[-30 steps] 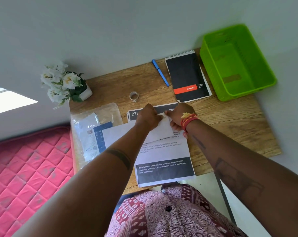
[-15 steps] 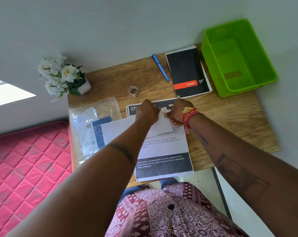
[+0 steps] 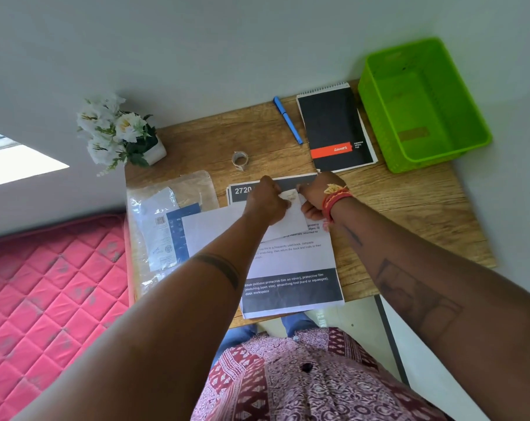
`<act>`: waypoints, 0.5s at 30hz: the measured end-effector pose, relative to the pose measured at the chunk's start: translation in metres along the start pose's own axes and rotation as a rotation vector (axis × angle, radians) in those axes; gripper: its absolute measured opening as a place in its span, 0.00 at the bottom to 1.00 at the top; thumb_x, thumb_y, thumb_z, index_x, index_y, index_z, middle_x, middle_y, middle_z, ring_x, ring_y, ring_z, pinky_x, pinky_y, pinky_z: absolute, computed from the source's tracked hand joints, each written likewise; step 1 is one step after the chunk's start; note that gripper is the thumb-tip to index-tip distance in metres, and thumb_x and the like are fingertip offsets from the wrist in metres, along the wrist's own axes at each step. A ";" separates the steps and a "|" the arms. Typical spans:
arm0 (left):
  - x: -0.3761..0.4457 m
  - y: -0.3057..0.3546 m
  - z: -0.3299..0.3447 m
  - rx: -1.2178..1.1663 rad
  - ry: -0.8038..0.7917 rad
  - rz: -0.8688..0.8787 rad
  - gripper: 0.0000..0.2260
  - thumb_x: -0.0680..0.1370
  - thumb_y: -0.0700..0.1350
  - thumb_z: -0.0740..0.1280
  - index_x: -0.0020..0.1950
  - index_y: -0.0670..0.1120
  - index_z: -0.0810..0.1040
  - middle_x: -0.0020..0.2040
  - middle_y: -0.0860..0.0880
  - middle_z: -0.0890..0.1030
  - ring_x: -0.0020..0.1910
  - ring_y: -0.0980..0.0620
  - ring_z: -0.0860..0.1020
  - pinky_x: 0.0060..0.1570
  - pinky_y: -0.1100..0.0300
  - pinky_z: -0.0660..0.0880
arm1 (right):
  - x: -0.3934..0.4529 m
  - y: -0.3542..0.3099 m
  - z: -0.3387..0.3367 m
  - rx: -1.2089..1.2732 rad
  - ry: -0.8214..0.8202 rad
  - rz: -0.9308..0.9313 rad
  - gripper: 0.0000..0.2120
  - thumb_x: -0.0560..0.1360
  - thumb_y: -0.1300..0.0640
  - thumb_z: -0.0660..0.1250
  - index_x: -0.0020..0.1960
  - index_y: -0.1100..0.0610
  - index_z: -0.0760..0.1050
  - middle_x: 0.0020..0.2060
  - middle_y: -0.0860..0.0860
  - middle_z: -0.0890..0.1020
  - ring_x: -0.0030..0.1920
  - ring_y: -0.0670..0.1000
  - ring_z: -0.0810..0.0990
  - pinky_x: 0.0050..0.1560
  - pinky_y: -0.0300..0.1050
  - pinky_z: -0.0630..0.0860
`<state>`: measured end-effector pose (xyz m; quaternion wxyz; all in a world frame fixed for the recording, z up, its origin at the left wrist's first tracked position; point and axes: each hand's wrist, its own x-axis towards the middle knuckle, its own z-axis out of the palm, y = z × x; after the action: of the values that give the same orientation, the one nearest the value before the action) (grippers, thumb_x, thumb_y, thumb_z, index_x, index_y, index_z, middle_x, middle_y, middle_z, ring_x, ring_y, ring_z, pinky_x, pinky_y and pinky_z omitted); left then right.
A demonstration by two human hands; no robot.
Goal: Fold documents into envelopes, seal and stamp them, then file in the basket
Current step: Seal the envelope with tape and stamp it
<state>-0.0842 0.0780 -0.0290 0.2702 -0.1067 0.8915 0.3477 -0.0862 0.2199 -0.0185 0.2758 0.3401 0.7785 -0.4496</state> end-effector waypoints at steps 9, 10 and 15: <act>-0.019 -0.008 -0.003 -0.110 -0.015 0.068 0.10 0.81 0.37 0.63 0.59 0.48 0.70 0.56 0.45 0.78 0.53 0.46 0.78 0.43 0.58 0.76 | -0.023 0.029 0.031 -0.339 0.230 -0.264 0.17 0.77 0.46 0.72 0.54 0.60 0.81 0.49 0.57 0.85 0.51 0.59 0.84 0.45 0.44 0.75; -0.022 -0.010 -0.003 -0.141 -0.026 0.076 0.11 0.82 0.36 0.63 0.61 0.47 0.70 0.57 0.44 0.79 0.54 0.44 0.79 0.48 0.53 0.79 | -0.026 0.031 0.033 -0.339 0.244 -0.267 0.18 0.76 0.46 0.72 0.56 0.60 0.80 0.51 0.57 0.85 0.53 0.60 0.83 0.49 0.47 0.78; -0.031 -0.017 -0.003 -0.288 -0.065 0.039 0.18 0.81 0.33 0.63 0.69 0.46 0.71 0.55 0.43 0.82 0.56 0.42 0.81 0.56 0.44 0.80 | -0.024 0.022 0.028 -0.247 0.129 -0.170 0.16 0.76 0.49 0.73 0.55 0.61 0.82 0.53 0.57 0.86 0.54 0.59 0.84 0.47 0.42 0.72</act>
<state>-0.0534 0.0635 -0.0190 0.2738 -0.1159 0.8250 0.4806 -0.0512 0.1961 -0.0243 0.2259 0.2648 0.8699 -0.3494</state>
